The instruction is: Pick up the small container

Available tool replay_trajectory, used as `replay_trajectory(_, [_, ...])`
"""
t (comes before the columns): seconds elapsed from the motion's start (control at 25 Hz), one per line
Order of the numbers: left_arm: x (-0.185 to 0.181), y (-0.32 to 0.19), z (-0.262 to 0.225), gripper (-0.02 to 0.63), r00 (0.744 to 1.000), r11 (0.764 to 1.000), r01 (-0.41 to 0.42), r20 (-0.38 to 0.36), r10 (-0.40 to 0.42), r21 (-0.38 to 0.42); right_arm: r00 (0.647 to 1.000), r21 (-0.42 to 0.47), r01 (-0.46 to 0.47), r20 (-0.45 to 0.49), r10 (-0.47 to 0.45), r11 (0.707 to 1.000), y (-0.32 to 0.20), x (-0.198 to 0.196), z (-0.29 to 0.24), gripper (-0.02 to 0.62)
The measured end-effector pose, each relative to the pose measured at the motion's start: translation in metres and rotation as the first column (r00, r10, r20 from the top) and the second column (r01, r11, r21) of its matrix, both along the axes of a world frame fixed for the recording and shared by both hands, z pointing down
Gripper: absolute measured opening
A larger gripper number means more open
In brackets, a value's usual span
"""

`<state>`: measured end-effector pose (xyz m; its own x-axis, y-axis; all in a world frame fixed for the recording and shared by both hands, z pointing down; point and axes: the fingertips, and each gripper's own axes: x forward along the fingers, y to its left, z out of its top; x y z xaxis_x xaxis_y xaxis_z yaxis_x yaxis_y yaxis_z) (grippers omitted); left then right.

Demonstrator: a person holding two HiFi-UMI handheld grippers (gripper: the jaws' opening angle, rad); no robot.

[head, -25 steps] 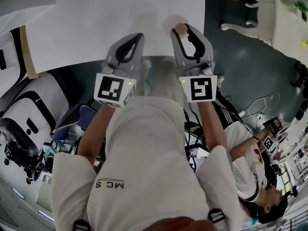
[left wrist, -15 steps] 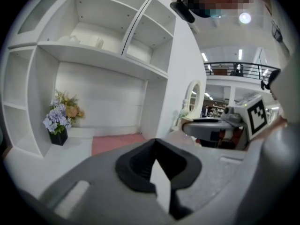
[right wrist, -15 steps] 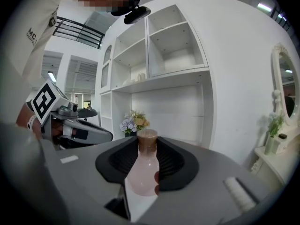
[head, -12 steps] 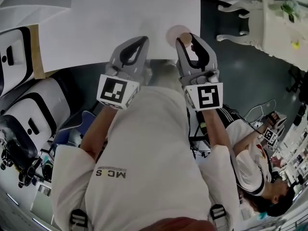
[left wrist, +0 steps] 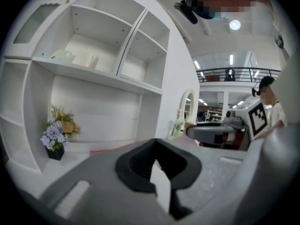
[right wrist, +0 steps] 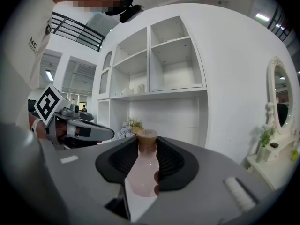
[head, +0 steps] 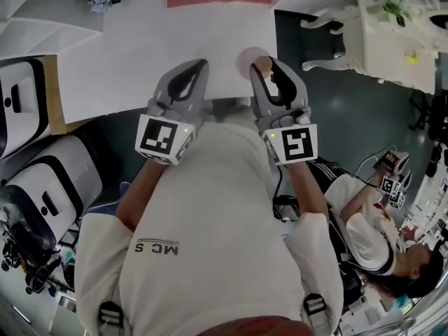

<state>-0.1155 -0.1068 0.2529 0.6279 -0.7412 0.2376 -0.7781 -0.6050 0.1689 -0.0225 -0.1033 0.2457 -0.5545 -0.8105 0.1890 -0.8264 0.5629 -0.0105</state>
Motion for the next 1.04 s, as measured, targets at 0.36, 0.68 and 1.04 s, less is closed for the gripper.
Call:
replay_trajectory(0.36, [0.0081,0.0048,-0.0025,0.0,1.0,1.0,-0.024,0.001,0.024,-0.001,1.0,-0.011,-0.024,0.005,0.024,1.0,0.0062,0.0076,0.0004,0.121])
replay_trajectory(0.68, [0.0034,0.0061,-0.0002,0.0,1.0,1.0,-0.023,-0.002,0.023,-0.004,1.0,-0.016,-0.028,-0.004,0.028,0.999,0.0075,0.0076,0.0022,0.121])
replay_trajectory(1.04, [0.0007,0.0078,0.0008,0.0,1.0,1.0,-0.019,-0.005,0.019,0.0,0.999,-0.018,-0.038,-0.008,0.038,0.999,0.0069,0.0088,0.0047,0.121])
